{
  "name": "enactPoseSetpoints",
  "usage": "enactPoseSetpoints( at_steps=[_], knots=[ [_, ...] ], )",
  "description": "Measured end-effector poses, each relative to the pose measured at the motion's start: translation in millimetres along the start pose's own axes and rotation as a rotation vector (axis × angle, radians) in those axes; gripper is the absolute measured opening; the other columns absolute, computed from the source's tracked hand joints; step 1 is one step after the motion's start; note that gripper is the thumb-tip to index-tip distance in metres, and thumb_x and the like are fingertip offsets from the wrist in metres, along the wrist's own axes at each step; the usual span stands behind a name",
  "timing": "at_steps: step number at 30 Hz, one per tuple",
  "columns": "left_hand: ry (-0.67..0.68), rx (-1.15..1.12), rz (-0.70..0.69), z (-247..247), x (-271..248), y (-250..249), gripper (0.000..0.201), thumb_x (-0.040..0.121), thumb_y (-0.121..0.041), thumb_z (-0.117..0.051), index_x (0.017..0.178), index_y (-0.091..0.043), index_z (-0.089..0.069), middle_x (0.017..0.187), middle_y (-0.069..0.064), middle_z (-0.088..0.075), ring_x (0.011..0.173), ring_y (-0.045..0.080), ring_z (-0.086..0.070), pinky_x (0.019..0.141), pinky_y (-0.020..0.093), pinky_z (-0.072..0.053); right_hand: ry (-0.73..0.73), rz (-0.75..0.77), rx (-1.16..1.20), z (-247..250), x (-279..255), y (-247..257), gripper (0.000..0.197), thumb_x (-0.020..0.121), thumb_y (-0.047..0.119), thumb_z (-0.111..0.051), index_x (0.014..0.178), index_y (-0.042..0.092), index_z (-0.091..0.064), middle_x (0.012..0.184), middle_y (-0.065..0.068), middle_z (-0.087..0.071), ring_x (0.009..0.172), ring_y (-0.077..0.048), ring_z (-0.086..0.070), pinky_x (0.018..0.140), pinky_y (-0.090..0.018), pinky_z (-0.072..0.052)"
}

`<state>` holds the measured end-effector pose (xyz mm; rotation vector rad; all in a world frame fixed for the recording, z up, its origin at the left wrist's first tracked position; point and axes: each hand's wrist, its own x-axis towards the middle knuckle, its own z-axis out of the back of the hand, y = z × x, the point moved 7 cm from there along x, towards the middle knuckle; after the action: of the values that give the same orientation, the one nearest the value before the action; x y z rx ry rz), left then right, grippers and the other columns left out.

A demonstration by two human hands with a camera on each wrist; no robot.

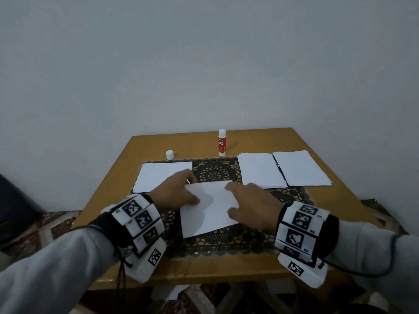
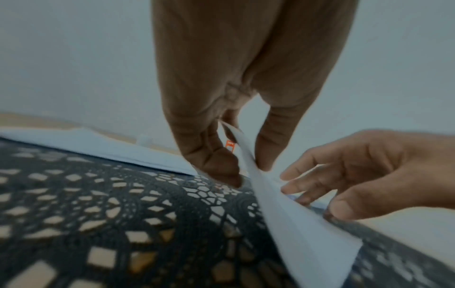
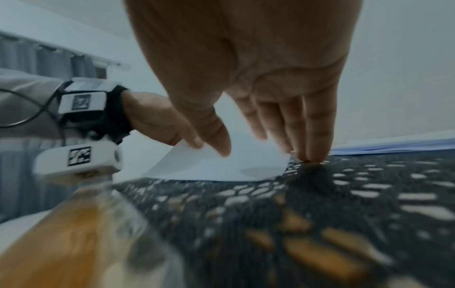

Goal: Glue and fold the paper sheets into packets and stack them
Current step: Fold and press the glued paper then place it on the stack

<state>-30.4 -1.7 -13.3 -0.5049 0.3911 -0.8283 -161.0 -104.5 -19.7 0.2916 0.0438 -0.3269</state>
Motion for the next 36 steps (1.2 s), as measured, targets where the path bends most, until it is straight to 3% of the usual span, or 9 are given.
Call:
enactPoseSetpoints(
  at_steps=[4, 7, 10, 14, 16, 20, 23, 26, 36],
  knots=[
    [-0.087, -0.258, -0.048, 36.3, -9.1, 5.0, 0.025, 0.078, -0.006, -0.073, 0.095, -0.011, -0.056, 0.093, 0.009, -0.068, 0.078, 0.02, -0.064, 0.062, 0.023, -0.053, -0.112, -0.09, 0.265, 23.6, 18.8, -12.9, 0.035, 0.088, 0.028, -0.06, 0.113, 0.006, -0.051, 0.099, -0.009, -0.065, 0.089, -0.026, -0.062, 0.079, -0.042, -0.054],
    [-0.09, -0.456, -0.052, 56.2, -10.1, 14.1, 0.026, 0.074, 0.004, -0.074, 0.092, -0.002, -0.056, 0.093, 0.017, -0.066, 0.083, 0.029, -0.063, 0.069, 0.039, -0.055, -0.025, -0.128, 0.577, 23.0, 40.7, -12.8, 0.026, 0.089, 0.023, -0.064, 0.084, -0.002, -0.056, 0.082, -0.012, -0.06, 0.074, -0.031, -0.065, 0.072, -0.047, -0.057],
    [-0.208, -0.51, 0.026, 78.1, -3.3, 35.0, 0.028, 0.077, 0.003, -0.073, 0.098, -0.002, -0.056, 0.094, 0.015, -0.065, 0.085, 0.03, -0.064, 0.063, 0.037, -0.058, 0.027, -0.233, 0.867, 22.9, 59.7, -3.5, 0.009, 0.091, 0.008, -0.061, 0.089, -0.001, -0.059, 0.076, -0.013, -0.058, 0.058, -0.022, -0.057, 0.051, -0.032, -0.052],
    [-0.282, -0.495, 0.252, 89.8, 6.8, 76.0, 0.024, 0.083, -0.003, -0.069, 0.102, -0.008, -0.055, 0.094, 0.014, -0.064, 0.072, 0.023, -0.065, 0.052, 0.031, -0.055, 0.019, -0.301, 1.009, 22.3, 90.9, 14.0, 0.012, 0.09, 0.006, -0.063, 0.087, 0.003, -0.052, 0.071, -0.01, -0.056, 0.056, -0.019, -0.054, 0.059, -0.031, -0.05],
    [-0.32, -0.432, 0.313, 93.0, 11.3, 94.7, 0.023, 0.08, 0.001, -0.069, 0.093, -0.01, -0.055, 0.092, 0.012, -0.061, 0.073, 0.023, -0.062, 0.055, 0.033, -0.054, 0.014, -0.303, 1.009, 19.6, 107.6, 24.2, 0.014, 0.089, 0.005, -0.065, 0.083, 0.002, -0.052, 0.073, -0.011, -0.057, 0.058, -0.02, -0.057, 0.062, -0.032, -0.054],
    [-0.445, -0.229, 0.351, 108.0, 19.2, 124.7, 0.045, 0.074, -0.008, -0.077, 0.106, -0.015, -0.047, 0.091, 0.014, -0.059, 0.075, 0.029, -0.061, 0.065, 0.04, -0.055, 0.046, -0.29, 0.84, 6.8, 138.6, 40.6, 0.016, 0.091, 0.008, -0.062, 0.078, 0.0, -0.057, 0.075, -0.013, -0.065, 0.072, -0.029, -0.067, 0.071, -0.038, -0.059],
    [-0.41, -0.053, 0.305, 109.4, 27.5, 126.7, 0.029, 0.073, -0.011, -0.077, 0.093, -0.019, -0.058, 0.099, 0.011, -0.062, 0.089, 0.029, -0.062, 0.078, 0.041, -0.056, 0.07, -0.336, 0.693, -1.6, 154.6, 42.2, 0.019, 0.088, 0.008, -0.062, 0.07, 0.001, -0.057, 0.067, -0.013, -0.064, 0.058, -0.025, -0.064, 0.062, -0.034, -0.055],
    [-0.317, 0.009, 0.255, 102.6, 35.1, 126.7, 0.016, 0.074, -0.007, -0.075, 0.081, -0.019, -0.067, 0.091, 0.006, -0.063, 0.095, 0.027, -0.061, 0.085, 0.041, -0.055, 0.031, -0.314, 0.551, -1.9, 161.7, 43.7, 0.014, 0.084, 0.009, -0.063, 0.073, 0.001, -0.062, 0.07, -0.012, -0.067, 0.061, -0.023, -0.063, 0.069, -0.034, -0.055],
    [-0.141, 0.243, 0.237, 85.3, 42.4, 126.7, 0.027, 0.077, -0.014, -0.076, 0.103, -0.014, -0.07, 0.095, 0.003, -0.056, 0.089, 0.019, -0.053, 0.076, 0.027, -0.041, 0.011, -0.215, 0.321, -3.2, 163.1, 40.1, 0.028, 0.081, 0.022, -0.075, 0.097, 0.002, -0.064, 0.095, -0.013, -0.07, 0.089, -0.027, -0.068, 0.081, -0.036, -0.057]
  ],
)
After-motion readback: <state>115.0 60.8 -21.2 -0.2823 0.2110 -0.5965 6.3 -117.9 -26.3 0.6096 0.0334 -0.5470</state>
